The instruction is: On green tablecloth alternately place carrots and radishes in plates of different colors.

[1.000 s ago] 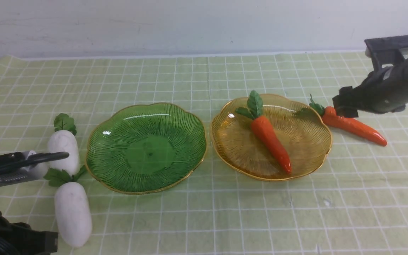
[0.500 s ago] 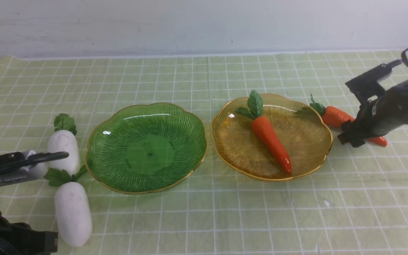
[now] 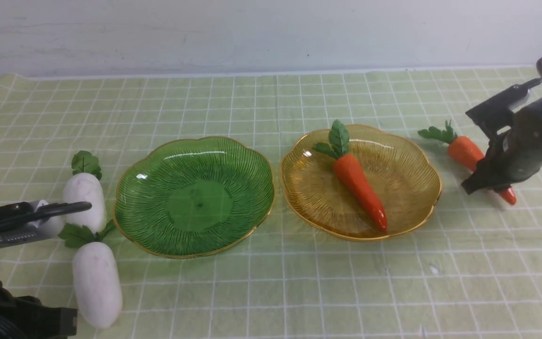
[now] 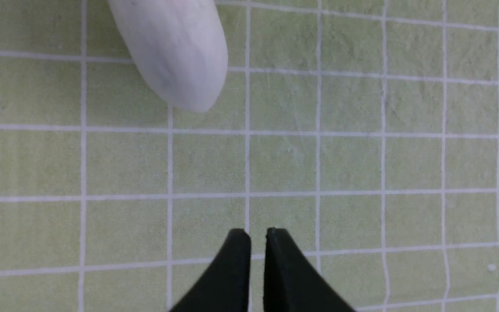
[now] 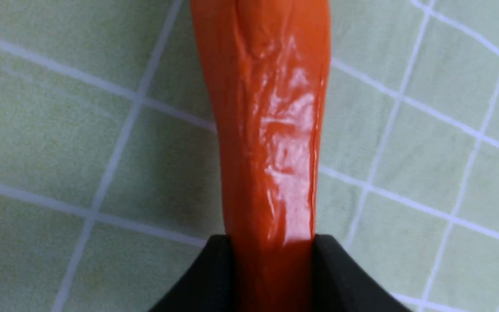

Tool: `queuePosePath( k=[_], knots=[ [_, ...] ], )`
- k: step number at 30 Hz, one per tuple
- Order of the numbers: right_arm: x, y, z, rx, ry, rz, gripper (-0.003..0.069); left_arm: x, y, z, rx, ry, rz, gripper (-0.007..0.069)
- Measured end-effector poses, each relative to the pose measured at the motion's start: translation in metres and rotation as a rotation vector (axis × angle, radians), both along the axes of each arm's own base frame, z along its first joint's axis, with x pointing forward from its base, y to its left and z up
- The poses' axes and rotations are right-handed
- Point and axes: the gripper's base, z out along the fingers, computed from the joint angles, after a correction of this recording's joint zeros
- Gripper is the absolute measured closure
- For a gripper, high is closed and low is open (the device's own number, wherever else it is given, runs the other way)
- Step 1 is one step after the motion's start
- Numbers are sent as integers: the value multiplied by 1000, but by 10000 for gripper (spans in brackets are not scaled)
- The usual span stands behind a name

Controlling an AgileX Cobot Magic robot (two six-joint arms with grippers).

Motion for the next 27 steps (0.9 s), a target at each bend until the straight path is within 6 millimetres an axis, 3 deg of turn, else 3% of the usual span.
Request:
queuePosePath(
  k=[4, 6, 9, 10, 13, 20, 23, 25, 27],
  knots=[
    [-6, 0, 58, 96, -35, -151, 447, 0, 0, 0, 0, 0, 0, 591],
    [-13, 6, 76, 207, -27, -224, 447, 0, 0, 0, 0, 0, 0, 591],
    [-21, 17, 84, 380, 13, -293, 447, 0, 0, 0, 0, 0, 0, 591],
    [-22, 27, 83, 500, 55, -318, 447, 0, 0, 0, 0, 0, 0, 591],
    [-21, 41, 74, 604, 117, -286, 447, 0, 0, 0, 0, 0, 0, 591],
    [-20, 82, 43, 633, 255, -144, 428, 0, 0, 0, 0, 0, 0, 591],
    [-20, 95, 36, 631, 278, -124, 357, 0, 0, 0, 0, 0, 0, 591],
    [-20, 101, 33, 639, 285, -134, 242, 0, 0, 0, 0, 0, -1, 591],
    [-22, 103, 32, 651, 297, -160, 170, 0, 0, 0, 0, 0, -1, 591]
  ],
)
